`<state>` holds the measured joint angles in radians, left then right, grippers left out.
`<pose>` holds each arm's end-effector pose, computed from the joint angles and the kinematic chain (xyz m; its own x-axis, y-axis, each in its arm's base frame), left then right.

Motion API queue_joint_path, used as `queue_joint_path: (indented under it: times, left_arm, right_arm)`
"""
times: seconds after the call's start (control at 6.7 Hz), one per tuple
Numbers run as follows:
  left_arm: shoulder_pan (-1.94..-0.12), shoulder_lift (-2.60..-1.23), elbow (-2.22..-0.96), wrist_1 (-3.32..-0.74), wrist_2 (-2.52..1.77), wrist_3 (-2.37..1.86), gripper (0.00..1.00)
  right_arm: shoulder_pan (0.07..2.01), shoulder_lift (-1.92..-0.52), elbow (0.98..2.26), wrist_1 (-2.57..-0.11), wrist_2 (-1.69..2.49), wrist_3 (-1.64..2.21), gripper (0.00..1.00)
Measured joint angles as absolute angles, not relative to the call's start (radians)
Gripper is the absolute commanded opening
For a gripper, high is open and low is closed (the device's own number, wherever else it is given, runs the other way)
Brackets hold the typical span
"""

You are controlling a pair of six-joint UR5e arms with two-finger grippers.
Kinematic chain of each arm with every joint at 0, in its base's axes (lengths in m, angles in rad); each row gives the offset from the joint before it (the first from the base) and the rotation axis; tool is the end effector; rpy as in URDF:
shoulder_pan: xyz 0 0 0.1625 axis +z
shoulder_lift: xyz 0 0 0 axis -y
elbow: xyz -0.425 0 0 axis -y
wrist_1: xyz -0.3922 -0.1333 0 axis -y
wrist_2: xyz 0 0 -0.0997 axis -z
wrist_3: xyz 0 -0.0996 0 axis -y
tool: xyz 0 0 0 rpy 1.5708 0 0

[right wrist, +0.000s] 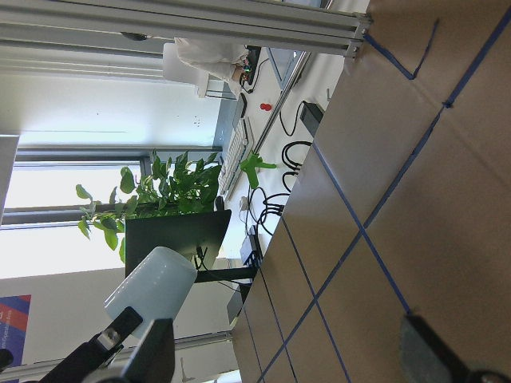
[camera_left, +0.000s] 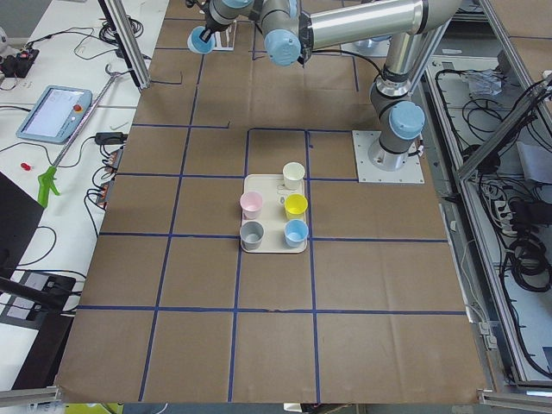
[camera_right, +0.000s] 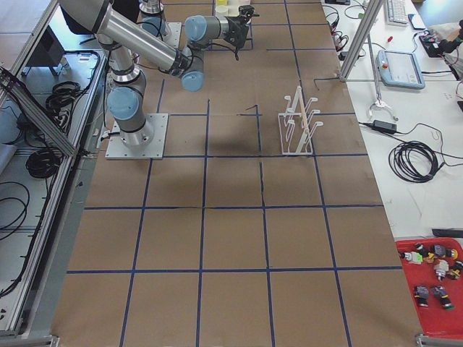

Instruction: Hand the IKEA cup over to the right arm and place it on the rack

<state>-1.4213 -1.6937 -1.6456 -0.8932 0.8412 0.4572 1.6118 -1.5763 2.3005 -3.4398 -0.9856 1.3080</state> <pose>-0.1141 -0.5829 0.4874 -0.7609 0.5606 0.3267 0.2271 0.7017 -0.6753 0.2049 -0.4002 0.3841 -0.2274 0.2593 -0.9387 0.7800 0.6256 -0.0162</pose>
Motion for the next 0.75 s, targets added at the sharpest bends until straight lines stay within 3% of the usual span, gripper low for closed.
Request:
queue_joint_path:
  times: [0.45, 0.75]
  left_arm:
    - [-1.492, -1.688, -1.932, -0.308, 0.689, 0.291, 0.01]
    - [-1.538, -1.674, -2.061, -0.099, 0.670, 0.210, 0.01]
  right_arm:
    - [1.617, -1.556, 2.302, -3.446, -0.986, 1.446, 1.00]
    - [1.621, -1.555, 2.302, -3.443, -0.991, 1.518, 1.00]
